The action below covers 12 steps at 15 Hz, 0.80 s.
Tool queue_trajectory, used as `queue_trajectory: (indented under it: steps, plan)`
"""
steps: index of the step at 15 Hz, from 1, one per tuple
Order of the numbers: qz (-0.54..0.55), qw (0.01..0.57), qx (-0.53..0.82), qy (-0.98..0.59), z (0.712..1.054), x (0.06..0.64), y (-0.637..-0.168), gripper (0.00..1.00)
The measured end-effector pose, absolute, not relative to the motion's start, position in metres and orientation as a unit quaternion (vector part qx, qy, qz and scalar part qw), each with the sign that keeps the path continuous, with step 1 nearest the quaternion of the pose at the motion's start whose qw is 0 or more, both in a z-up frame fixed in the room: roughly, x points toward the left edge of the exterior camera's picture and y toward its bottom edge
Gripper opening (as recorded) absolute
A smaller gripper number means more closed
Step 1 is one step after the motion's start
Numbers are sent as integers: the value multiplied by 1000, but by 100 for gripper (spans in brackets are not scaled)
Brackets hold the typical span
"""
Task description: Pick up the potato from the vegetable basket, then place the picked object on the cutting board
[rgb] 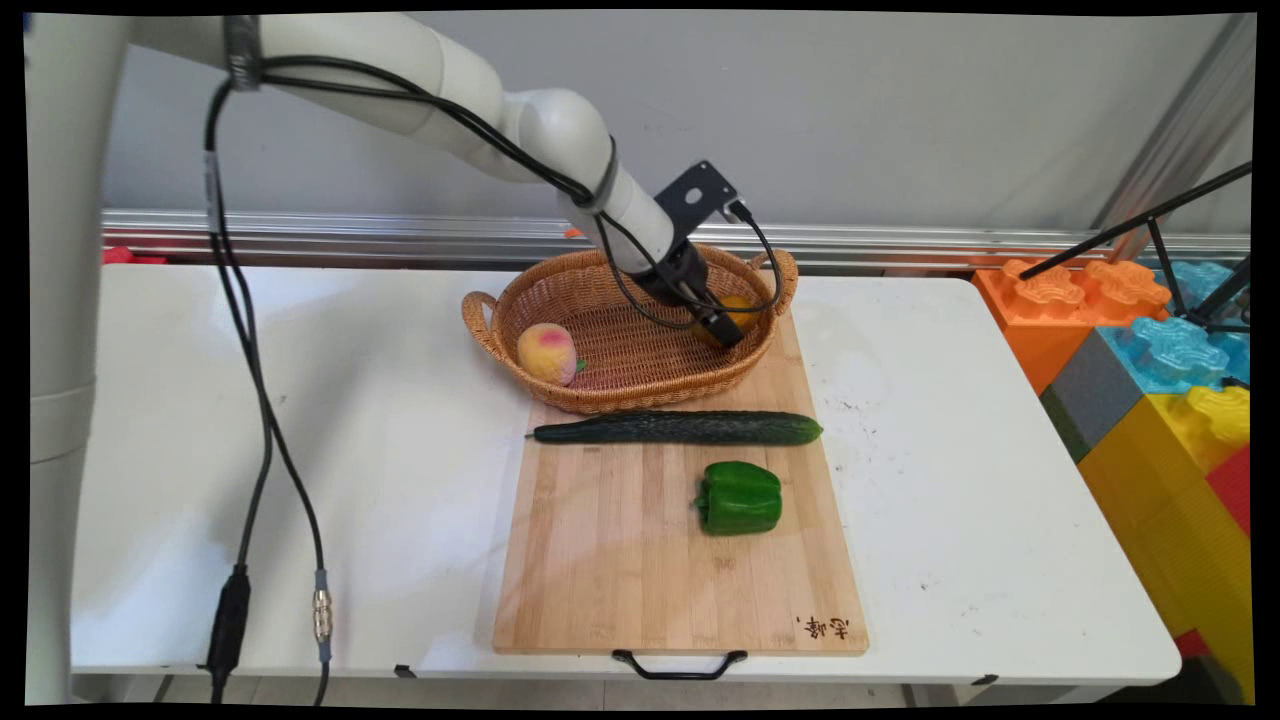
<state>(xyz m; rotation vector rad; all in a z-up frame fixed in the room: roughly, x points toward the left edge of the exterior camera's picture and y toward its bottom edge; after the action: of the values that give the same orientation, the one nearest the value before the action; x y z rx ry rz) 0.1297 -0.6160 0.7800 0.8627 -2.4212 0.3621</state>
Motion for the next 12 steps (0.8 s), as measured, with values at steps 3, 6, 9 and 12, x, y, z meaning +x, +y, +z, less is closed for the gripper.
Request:
queue_trajectory:
  steps: [3,6,9,12]
  plan:
    - [136,269,315,-900,772,123,-621,0]
    - [146,267,305,-902,774,122,-621,0]
    - [162,267,297,-902,785,126,-616,0]
    - [187,274,286,-899,811,131,-602,0]
